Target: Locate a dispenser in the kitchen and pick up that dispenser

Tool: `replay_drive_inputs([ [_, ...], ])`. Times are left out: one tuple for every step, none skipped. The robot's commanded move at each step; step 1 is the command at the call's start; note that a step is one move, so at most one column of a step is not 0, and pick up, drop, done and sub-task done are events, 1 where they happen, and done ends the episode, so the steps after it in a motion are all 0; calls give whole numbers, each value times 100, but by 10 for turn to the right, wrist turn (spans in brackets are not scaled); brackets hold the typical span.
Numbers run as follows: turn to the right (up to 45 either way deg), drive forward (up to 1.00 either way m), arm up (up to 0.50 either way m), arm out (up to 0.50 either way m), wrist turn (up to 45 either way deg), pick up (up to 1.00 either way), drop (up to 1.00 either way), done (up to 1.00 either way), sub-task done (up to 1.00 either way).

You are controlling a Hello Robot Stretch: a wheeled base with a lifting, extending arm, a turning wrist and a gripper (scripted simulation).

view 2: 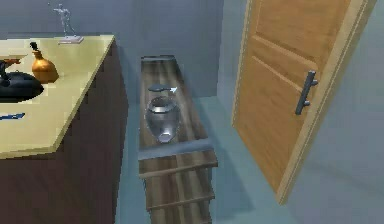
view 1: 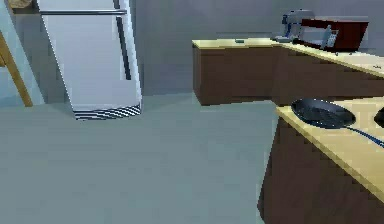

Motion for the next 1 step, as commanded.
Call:
replay_drive_inputs([
  [-90,0,0,0,0,0,0,0,0],
])
